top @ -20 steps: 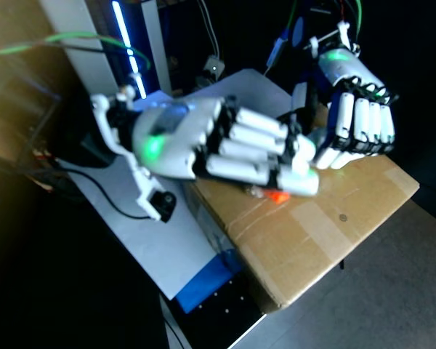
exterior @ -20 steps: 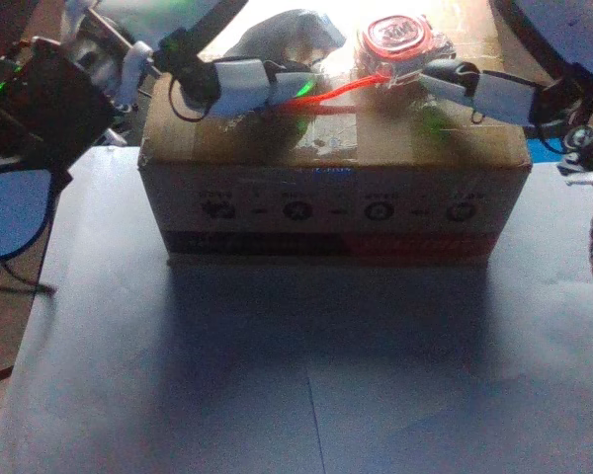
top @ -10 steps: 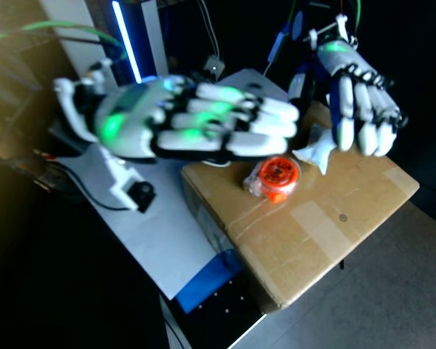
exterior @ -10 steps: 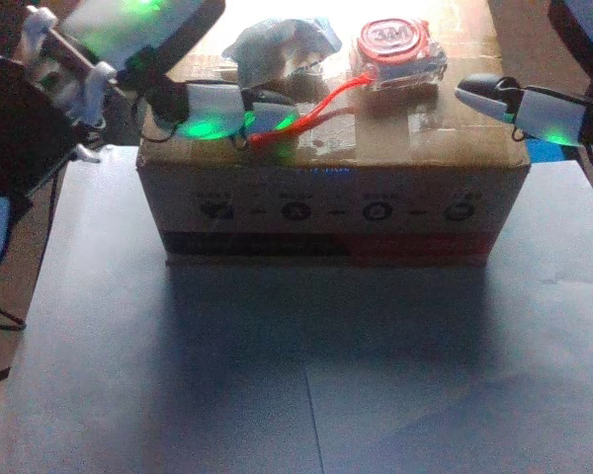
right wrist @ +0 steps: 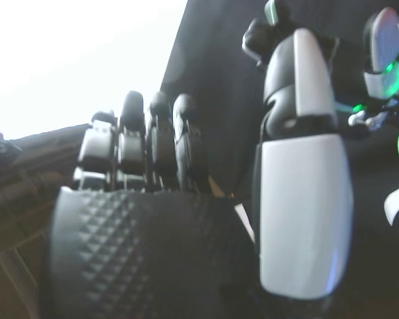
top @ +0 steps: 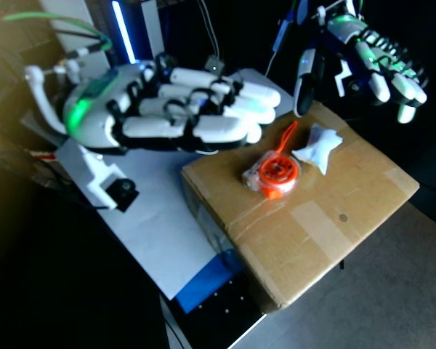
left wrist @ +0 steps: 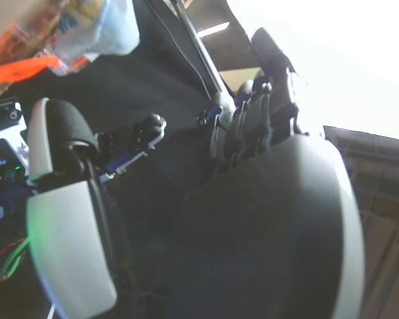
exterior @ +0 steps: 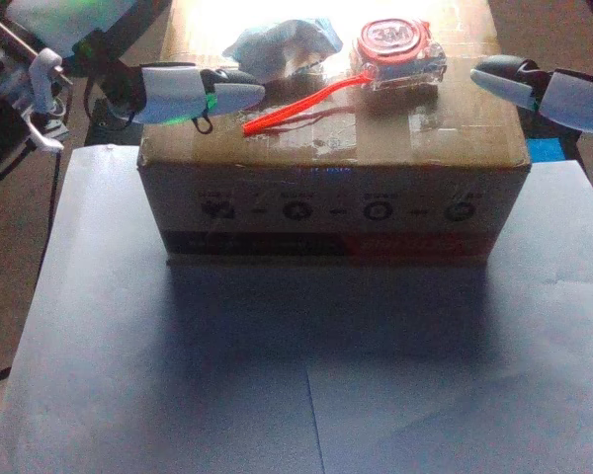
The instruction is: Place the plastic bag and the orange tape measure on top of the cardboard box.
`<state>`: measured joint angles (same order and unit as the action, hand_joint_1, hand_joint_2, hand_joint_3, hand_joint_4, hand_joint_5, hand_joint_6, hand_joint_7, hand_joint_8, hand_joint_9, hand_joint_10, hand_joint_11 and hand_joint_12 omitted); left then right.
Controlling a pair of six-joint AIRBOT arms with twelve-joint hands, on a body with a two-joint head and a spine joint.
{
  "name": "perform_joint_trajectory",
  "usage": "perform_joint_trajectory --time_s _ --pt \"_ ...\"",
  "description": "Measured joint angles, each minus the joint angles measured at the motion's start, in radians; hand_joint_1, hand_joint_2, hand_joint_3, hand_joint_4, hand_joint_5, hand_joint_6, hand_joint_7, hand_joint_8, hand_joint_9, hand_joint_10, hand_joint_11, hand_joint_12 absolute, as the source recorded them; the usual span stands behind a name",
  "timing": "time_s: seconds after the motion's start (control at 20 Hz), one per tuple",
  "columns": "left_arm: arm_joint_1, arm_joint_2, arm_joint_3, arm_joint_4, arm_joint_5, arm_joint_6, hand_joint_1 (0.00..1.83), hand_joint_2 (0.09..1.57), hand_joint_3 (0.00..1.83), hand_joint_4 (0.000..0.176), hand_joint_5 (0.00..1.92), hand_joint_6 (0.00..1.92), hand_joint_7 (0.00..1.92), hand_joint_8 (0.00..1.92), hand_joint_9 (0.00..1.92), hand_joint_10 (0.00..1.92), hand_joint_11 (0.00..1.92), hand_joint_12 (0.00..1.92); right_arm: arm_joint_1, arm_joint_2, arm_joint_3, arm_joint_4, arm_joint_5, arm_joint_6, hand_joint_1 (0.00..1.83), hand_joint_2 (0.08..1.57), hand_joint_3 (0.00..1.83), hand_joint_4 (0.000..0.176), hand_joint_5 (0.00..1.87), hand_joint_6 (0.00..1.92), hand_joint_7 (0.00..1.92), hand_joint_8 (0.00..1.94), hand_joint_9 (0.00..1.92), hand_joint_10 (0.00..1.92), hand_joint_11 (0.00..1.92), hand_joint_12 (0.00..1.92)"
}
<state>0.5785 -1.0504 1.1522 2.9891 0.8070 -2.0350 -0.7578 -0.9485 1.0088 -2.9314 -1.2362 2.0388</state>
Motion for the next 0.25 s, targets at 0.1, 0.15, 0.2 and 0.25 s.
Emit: perform_joint_trajectory --time_s 0.1,0.15,0.2,0.25 --pt "0.000 0.020 -0.019 -0.001 0.000 0.001 0.92 0.95 0.00 0.023 0.15 0.00 0.03 0.00 0.01 0.00 0.00 0.45 0.000 0.000 -0.008 0.004 0.000 0.000 1.11 0.94 0.00 0.000 0.38 0.01 0.32 0.01 0.10 0.52 0.00 1.21" --pt "0.000 0.039 -0.038 0.000 0.006 0.001 0.92 0.95 0.00 0.016 0.15 0.00 0.05 0.00 0.01 0.00 0.00 0.37 0.000 0.002 -0.014 0.004 -0.001 0.000 1.08 0.94 0.00 0.000 0.38 0.01 0.34 0.01 0.14 0.46 0.00 1.23" --pt "0.001 0.063 -0.061 0.002 0.034 0.000 0.90 0.96 0.00 0.026 0.16 0.00 0.06 0.00 0.01 0.00 0.00 0.45 -0.004 0.013 -0.030 0.002 -0.009 0.000 1.06 0.93 0.00 0.000 0.40 0.01 0.39 0.02 0.20 0.47 0.00 1.30" --pt "0.005 0.077 -0.073 0.002 0.060 0.000 0.90 0.96 0.00 0.026 0.16 0.00 0.06 0.00 0.01 0.00 0.00 0.45 -0.012 0.023 -0.040 -0.001 -0.026 0.000 1.06 0.93 0.00 0.000 0.40 0.01 0.39 0.02 0.20 0.47 0.00 1.30"
